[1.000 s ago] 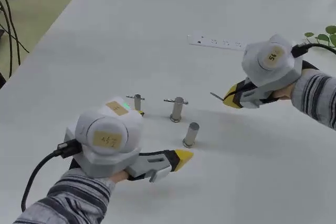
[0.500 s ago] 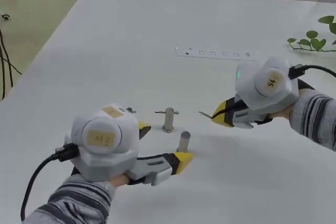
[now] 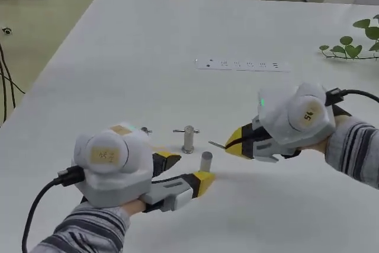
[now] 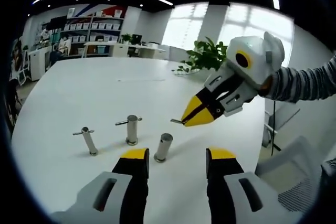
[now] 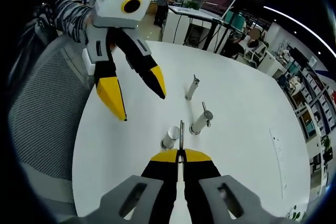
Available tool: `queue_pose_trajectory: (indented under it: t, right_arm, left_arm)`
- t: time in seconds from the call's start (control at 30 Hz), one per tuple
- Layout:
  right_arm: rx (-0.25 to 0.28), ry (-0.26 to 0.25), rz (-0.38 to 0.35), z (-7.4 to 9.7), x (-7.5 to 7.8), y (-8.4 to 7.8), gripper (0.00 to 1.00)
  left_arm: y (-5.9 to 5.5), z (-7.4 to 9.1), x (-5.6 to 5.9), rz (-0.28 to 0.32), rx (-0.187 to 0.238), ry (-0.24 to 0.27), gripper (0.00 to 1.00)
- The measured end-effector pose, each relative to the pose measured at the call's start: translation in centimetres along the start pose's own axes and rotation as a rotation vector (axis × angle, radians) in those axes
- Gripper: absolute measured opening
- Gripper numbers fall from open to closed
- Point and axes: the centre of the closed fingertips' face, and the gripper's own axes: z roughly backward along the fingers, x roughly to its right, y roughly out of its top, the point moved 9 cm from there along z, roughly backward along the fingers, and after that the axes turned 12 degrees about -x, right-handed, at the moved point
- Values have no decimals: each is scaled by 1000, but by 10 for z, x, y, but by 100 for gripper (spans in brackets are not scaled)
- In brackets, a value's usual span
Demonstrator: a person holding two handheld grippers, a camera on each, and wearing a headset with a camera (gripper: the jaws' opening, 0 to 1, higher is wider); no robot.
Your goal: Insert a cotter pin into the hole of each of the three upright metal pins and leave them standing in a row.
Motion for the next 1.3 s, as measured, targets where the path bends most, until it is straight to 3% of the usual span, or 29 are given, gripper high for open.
queue_pose_trajectory:
  t: [0.13,0.23,0.6,1.07,1.3]
  right_arm:
    - [11,7,50,1,-8,5,0]
    - [16,9,90,3,-13,8,0]
    - [35,22,196,6,-27,20,0]
    - [63,35,235,9,-36,30,0]
    - [64,39,240,8,-38,31,0]
  left_arm:
    - [0,-1,3,33,5,-13,38]
    - [1,-1,5,92,20,-51,35]
    - [0,0,5,228,53,-115,22]
    - [-3,0,9,287,54,-166,1]
    - [-5,1,10,306,53,-184,0]
